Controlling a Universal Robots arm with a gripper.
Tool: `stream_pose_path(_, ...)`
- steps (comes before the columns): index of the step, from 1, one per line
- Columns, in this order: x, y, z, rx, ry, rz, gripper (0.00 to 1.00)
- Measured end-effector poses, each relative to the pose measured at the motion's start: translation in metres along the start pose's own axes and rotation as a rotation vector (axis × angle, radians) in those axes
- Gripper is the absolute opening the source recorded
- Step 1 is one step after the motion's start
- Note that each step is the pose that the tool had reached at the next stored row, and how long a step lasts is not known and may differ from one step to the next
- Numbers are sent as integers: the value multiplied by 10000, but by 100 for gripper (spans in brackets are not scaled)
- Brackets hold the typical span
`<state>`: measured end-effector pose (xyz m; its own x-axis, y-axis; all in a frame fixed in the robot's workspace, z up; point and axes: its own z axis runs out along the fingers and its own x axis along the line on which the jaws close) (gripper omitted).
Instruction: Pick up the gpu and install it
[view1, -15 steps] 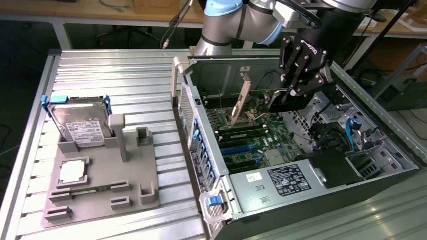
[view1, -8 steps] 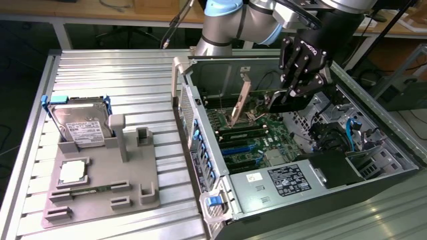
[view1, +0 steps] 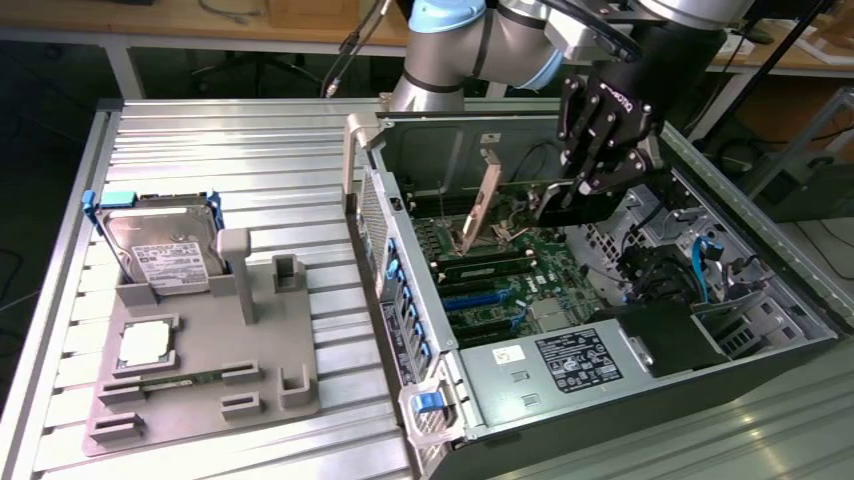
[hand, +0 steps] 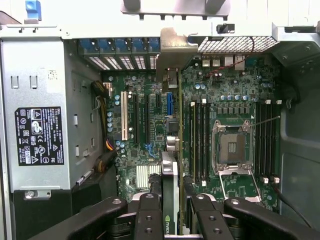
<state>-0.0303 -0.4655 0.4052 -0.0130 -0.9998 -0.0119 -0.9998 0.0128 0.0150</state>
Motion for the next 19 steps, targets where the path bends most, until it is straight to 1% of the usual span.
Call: stream_pose_path(19, 1, -1, 54, 0, 0, 0, 27)
